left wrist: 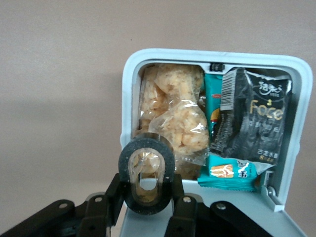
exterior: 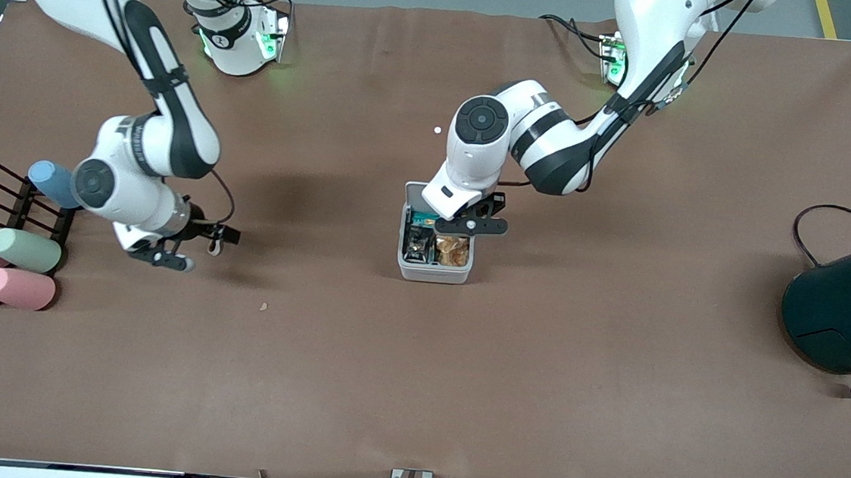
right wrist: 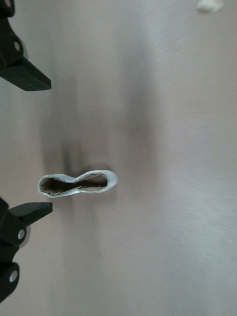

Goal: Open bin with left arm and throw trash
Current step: 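Reach the right gripper to the white paper loop and grasp it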

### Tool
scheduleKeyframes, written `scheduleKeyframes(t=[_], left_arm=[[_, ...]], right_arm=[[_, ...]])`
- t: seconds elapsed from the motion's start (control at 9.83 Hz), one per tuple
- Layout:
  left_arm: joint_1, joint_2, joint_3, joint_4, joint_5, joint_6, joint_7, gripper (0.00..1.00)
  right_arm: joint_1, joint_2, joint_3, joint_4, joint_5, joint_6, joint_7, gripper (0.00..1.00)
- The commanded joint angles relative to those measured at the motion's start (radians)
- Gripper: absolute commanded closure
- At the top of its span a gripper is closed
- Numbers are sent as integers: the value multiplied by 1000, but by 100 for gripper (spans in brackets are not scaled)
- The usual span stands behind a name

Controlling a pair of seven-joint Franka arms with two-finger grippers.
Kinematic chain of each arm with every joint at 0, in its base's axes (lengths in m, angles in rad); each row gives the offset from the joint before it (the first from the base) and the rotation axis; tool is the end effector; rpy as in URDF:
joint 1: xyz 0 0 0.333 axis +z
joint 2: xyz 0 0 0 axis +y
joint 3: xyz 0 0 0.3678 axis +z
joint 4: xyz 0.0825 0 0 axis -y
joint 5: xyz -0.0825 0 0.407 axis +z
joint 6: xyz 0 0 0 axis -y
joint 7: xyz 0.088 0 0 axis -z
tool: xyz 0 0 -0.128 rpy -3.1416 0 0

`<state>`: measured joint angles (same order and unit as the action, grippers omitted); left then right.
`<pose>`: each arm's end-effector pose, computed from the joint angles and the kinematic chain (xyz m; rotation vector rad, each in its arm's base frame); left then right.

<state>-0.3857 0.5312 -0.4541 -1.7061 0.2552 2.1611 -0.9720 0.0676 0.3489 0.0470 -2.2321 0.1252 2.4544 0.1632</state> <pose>0.5099 -0.4924 0.3179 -3.1388 -0.0634 0.0309 0.5569 0.0661 0.2118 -3.0545 0.2330 0.2116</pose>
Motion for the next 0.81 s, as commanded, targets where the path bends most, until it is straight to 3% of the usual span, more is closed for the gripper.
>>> scheduleKeyframes(t=[0.0,0.1,0.41,0.51,0.61,0.71], left_arm=[[-10,29,0,20,38,-14,-30,7],[-22,30,0,19,42,-15,-31,0],[8,7,3,26,42,-27,-21,0],[49,-26,3,32,41,-47,-16,0],[123,-61,-4,72,27,-88,-8,0],[189,-80,-27,136,12,-184,16,0]], right_arm=[[-5,-33,7,-55,-69,18,-14,1],[-8,-21,7,-55,-108,20,-14,1],[-18,43,5,-54,-113,147,-13,3],[-22,54,5,-54,-113,178,-13,18],[-35,55,5,-52,-113,178,-14,43],[-41,53,5,-50,-113,178,-14,82]])
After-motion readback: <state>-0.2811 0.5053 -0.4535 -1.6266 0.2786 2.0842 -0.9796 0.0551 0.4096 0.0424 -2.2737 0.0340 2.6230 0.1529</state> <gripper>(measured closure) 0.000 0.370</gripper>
